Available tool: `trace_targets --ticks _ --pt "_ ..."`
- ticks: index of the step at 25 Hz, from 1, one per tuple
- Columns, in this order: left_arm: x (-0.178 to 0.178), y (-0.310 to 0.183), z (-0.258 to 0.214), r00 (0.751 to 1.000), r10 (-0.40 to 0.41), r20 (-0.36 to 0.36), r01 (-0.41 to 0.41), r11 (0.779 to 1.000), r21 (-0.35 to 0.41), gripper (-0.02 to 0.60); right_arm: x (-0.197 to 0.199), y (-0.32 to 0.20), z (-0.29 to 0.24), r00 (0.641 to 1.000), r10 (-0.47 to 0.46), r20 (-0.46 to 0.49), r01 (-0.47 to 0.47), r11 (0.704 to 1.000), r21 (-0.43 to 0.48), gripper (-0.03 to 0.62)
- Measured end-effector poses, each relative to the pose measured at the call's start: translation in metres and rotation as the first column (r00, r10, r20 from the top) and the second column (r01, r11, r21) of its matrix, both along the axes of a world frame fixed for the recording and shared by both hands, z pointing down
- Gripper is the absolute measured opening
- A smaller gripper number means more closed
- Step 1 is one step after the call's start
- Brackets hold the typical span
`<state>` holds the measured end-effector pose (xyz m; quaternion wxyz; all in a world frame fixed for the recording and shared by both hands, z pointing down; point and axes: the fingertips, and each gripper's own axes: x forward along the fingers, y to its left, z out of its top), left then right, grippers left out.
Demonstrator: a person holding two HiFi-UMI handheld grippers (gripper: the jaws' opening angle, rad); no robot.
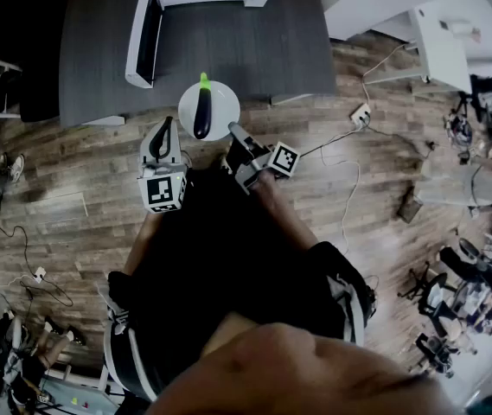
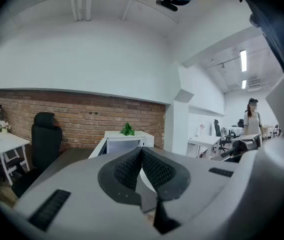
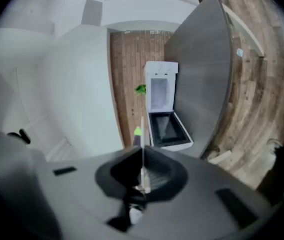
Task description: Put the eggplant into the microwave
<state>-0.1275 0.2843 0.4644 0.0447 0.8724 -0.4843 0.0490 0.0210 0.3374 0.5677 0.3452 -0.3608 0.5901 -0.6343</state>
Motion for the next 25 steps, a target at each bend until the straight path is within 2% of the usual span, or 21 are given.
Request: trace_targets --ticks 14,25 --pt "-0.004 -0.001 -0.001 1.000 0.001 -0.003 -0.001 1.000 0.003 0.037 -0.002 -0.002 0.001 1.000 0.009 0.007 -0.009 1.000 -0.007 0.038" --pt "-0.028 -0.016 -0.005 0.999 0.042 0.000 -0.042 0.999 0.012 0.037 -0.018 -0.013 0.000 0.998 0.055 0.015 -0.055 0.998 -0.004 0.038"
